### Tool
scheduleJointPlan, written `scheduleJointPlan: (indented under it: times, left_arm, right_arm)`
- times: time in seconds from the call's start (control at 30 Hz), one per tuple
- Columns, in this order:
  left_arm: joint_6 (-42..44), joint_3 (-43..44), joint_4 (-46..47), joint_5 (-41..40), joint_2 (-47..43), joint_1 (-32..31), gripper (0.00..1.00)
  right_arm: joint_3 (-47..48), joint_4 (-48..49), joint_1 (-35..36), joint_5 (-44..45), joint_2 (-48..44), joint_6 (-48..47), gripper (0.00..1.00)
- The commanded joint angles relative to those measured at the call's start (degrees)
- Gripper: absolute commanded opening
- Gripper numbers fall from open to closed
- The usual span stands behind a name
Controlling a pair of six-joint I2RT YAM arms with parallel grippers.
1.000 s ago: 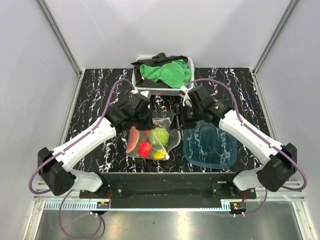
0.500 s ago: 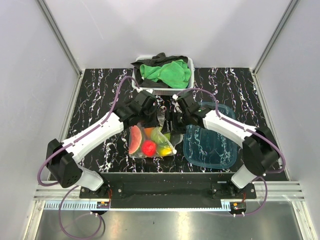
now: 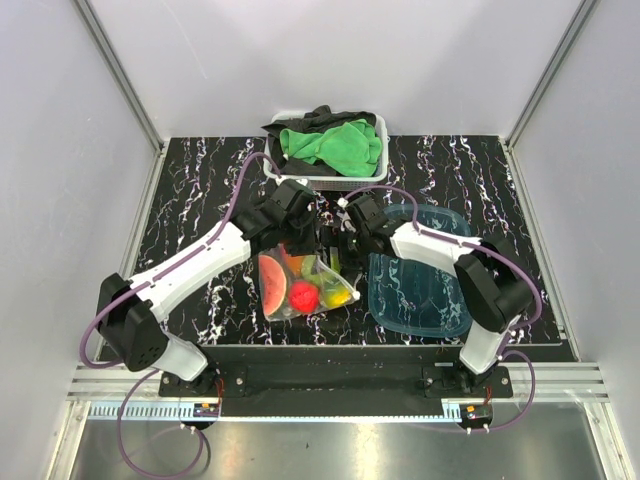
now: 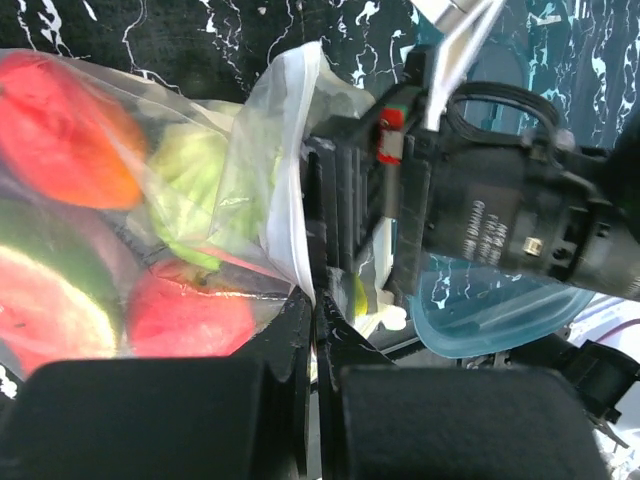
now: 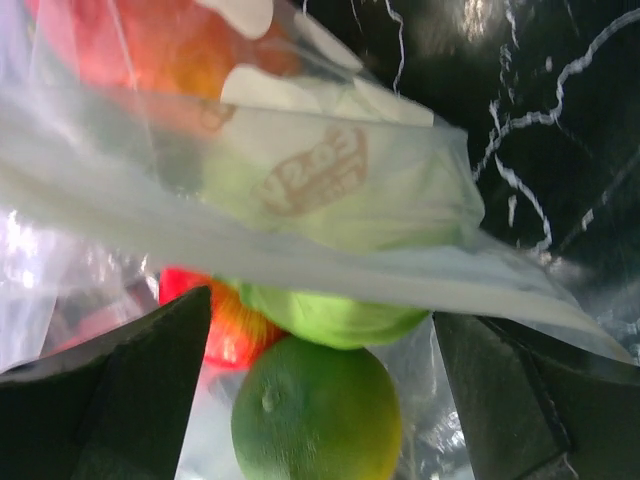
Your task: Open the zip-top bag and remove the fake food
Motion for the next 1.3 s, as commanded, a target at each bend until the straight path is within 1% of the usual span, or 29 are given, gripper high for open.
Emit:
scheduleJointPlan:
  times: [0.0,0.07,0.17,0.27,0.3,0.4,0.43,0.5,0.53,0.6,0.63,0.83,0.97,1.0,1.17,1.2,1.27]
  left_arm:
    - [-0.64,1.53,5.10,4.47,0.41,-0.08,0.00]
    - [-0.90,0.91,5.28,4.57,0.32,-0.08,0.00]
    - [-1.17,0.03,5.63,4.04,-0.64,-0.08,0.00]
    - [-1.17,-0.76,5.46,2.90,-1.70,-0.08,0.00]
    - [-1.34,-1.02,5.54,2.03,-1.96,-0.08,0.00]
    - [-1.79,-2.25,5.45,0.62,-3.19,0.18,0.00]
    - [-1.79,-2.60,5.37,0.35,-3.71,0.35,0.00]
    - [-1.79,-3.39,5.45,0.09,-4.07,0.88,0.00]
    - [-1.70,-3.57,5.45,0.00,-4.25,1.06,0.00]
    - [-1.61,-4.27,5.45,-0.09,-4.69,1.85,0.00]
    - [-1.44,-4.54,5.54,-0.27,-4.86,2.02,0.00]
    - [-0.47,-6.30,5.72,-0.36,-6.62,3.17,0.00]
    - [0.32,-6.91,5.63,-0.18,-8.28,3.96,0.00]
    - [0.85,-7.61,5.54,0.17,-8.90,4.48,0.00]
    - [0.94,-9.63,5.54,0.52,-10.40,5.01,0.00]
    - [0.94,-9.81,5.54,0.61,-10.66,5.01,0.00]
    - [1.11,-10.16,5.63,1.31,-10.75,5.28,0.00]
  right_arm:
    - [0.57,6.55,0.23,-0.71,2.73,-1.05,1.00]
    - [1.45,6.90,0.23,-0.01,3.53,-0.87,0.98]
    - [2.24,6.99,0.15,0.51,4.67,-0.78,0.87]
    - [2.50,7.60,0.32,-0.09,3.98,-0.61,0.71]
    - [2.85,7.35,0.24,-0.36,3.45,-0.43,0.61]
    - [3.29,6.56,0.32,-0.36,0.55,-0.08,0.47]
    - [3.47,5.94,0.32,-0.36,-0.06,-0.25,0.38]
    - [4.69,3.49,0.32,-0.80,-1.65,-0.69,0.31]
    - [5.14,1.82,0.24,-1.50,-2.44,-1.04,0.23]
    - [6.10,0.58,0.32,-1.85,-3.23,-1.22,0.19]
    - [6.45,-0.90,0.32,-1.94,-4.02,-1.74,0.14]
    - [10.14,-7.58,0.76,-2.56,-6.57,-5.17,0.06]
    - [12.17,-12.95,0.85,-0.81,-8.07,-8.16,0.06]
    - [13.13,-16.53,0.85,2.51,-10.33,-9.38,0.06]
    - [16.74,-23.49,0.06,10.95,-14.21,-10.36,0.08]
    - [17.35,-26.29,-1.07,11.67,-15.35,-10.80,0.08]
    - [18.06,-28.24,-2.48,12.29,-16.94,-11.41,0.08]
